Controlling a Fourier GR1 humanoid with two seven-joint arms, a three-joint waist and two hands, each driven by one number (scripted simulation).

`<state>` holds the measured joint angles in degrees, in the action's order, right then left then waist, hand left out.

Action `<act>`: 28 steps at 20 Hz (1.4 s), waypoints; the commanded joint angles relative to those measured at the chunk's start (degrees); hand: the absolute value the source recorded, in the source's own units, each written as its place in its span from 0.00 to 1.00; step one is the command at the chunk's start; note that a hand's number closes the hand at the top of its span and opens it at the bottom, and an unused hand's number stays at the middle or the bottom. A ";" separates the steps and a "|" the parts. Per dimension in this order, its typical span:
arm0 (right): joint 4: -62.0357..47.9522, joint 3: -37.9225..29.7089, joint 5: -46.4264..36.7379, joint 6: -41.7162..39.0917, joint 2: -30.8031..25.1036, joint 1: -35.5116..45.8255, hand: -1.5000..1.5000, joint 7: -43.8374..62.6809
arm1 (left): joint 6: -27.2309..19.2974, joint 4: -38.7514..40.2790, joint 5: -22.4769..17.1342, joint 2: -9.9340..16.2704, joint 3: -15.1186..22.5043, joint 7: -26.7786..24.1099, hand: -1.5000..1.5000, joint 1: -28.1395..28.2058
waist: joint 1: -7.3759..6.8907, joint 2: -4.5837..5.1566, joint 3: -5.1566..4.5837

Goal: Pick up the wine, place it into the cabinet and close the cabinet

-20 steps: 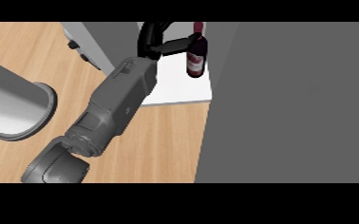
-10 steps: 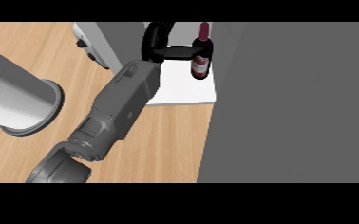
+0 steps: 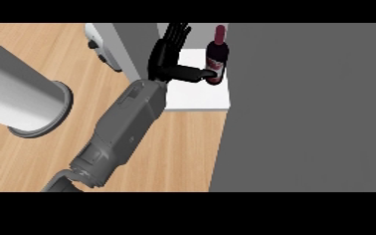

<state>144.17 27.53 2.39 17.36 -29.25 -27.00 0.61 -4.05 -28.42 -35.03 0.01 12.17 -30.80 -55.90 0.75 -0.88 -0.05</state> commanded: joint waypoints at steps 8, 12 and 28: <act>12.15 -2.27 3.89 0.55 -1.24 -4.31 0.00 4.26 | -2.47 -23.57 -0.85 0.46 10.28 4.24 0.00 20.91 | -2.04 -0.31 0.05; 14.86 -2.19 3.62 0.02 -2.41 -4.76 0.00 5.68 | -5.31 -31.89 0.27 0.61 13.44 5.40 0.00 26.97 | -1.64 -0.33 0.02; 10.85 -0.57 2.53 -5.41 -5.38 -4.99 0.00 3.21 | -1.63 -56.88 -0.48 10.01 15.17 4.69 0.00 52.81 | -0.44 0.50 0.04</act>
<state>144.27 25.23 2.31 14.01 -32.98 -27.71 0.33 -6.77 -81.07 -35.98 8.72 26.63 -24.67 -8.34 0.05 -0.40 -0.02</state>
